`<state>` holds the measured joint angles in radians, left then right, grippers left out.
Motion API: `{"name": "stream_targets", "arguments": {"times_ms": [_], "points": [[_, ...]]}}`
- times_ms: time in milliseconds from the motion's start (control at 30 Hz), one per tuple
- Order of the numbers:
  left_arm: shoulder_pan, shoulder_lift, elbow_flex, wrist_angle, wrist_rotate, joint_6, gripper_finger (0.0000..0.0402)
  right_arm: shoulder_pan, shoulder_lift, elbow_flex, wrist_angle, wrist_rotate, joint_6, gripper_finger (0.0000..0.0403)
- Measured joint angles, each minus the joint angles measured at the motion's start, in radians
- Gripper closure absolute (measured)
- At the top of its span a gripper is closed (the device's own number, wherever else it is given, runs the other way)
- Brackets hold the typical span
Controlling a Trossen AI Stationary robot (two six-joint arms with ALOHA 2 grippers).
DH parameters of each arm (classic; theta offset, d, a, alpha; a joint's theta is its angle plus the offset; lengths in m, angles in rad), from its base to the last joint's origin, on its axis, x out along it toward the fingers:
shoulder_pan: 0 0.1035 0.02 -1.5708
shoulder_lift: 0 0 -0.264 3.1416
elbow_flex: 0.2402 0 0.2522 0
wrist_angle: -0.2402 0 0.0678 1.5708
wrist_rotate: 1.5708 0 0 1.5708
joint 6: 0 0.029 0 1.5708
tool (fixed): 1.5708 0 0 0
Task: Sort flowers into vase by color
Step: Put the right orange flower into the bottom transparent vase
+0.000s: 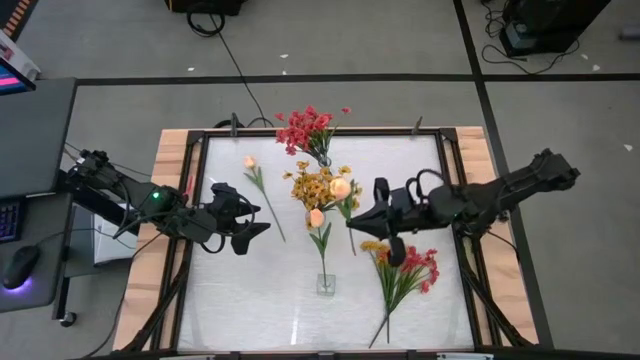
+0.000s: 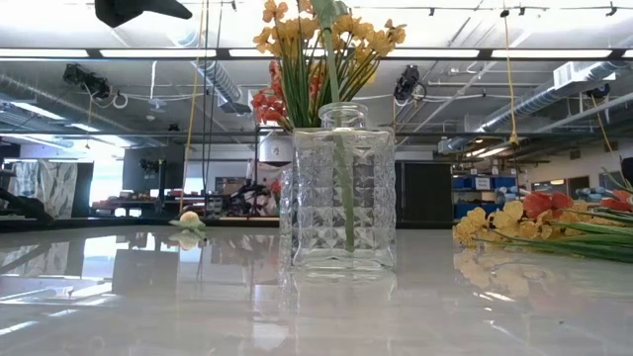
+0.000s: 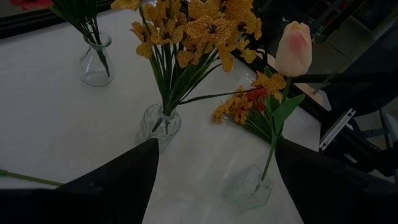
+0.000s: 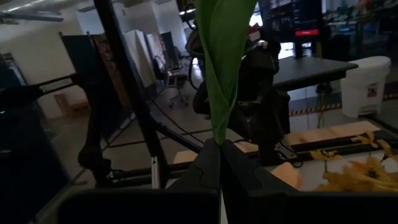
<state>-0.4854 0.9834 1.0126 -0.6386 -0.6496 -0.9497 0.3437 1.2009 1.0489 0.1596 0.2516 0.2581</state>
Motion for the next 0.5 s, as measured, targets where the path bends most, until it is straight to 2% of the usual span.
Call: {"name": "stream_targets", "arguments": {"times_ms": [200, 500], "points": [[0.000, 0.000, 0.000, 0.000, 0.000, 0.000, 0.0074, 0.048, 0.080, 0.000, 0.081, 0.121, -0.002, 0.0394], [0.000, 0.000, 0.000, 0.000, 0.000, 0.000, 0.0074, 0.088, 0.173, -0.048, 0.228, 0.201, -0.016, 0.0394]]}}
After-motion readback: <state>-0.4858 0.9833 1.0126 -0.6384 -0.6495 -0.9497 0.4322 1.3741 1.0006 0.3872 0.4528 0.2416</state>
